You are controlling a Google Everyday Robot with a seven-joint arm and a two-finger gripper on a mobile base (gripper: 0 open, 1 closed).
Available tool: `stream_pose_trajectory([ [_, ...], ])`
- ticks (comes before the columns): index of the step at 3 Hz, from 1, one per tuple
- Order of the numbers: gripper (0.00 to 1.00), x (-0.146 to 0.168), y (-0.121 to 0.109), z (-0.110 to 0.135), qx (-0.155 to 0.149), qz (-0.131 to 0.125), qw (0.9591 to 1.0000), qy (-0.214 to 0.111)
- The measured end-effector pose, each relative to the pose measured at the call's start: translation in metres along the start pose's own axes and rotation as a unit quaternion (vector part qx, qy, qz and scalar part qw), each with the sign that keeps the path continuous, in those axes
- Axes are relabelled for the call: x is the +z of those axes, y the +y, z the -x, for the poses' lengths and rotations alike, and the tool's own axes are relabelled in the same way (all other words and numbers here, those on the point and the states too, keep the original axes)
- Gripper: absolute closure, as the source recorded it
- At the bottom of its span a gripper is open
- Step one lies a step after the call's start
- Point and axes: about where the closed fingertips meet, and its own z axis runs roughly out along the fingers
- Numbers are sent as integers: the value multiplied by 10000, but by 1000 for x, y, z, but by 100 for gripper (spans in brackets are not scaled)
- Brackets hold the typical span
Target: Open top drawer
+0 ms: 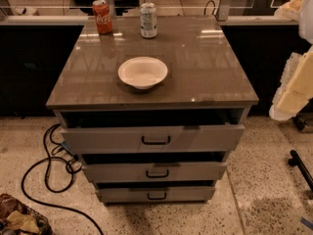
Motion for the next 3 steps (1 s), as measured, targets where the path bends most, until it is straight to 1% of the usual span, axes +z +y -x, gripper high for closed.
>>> stream_pose_trajectory([
  [1, 0, 0, 3, 2, -22, -4, 10000, -19],
  [2, 0, 13, 20, 4, -119, 125, 9998, -87],
  [3, 0, 26, 41, 11, -318, 203, 9991, -188],
])
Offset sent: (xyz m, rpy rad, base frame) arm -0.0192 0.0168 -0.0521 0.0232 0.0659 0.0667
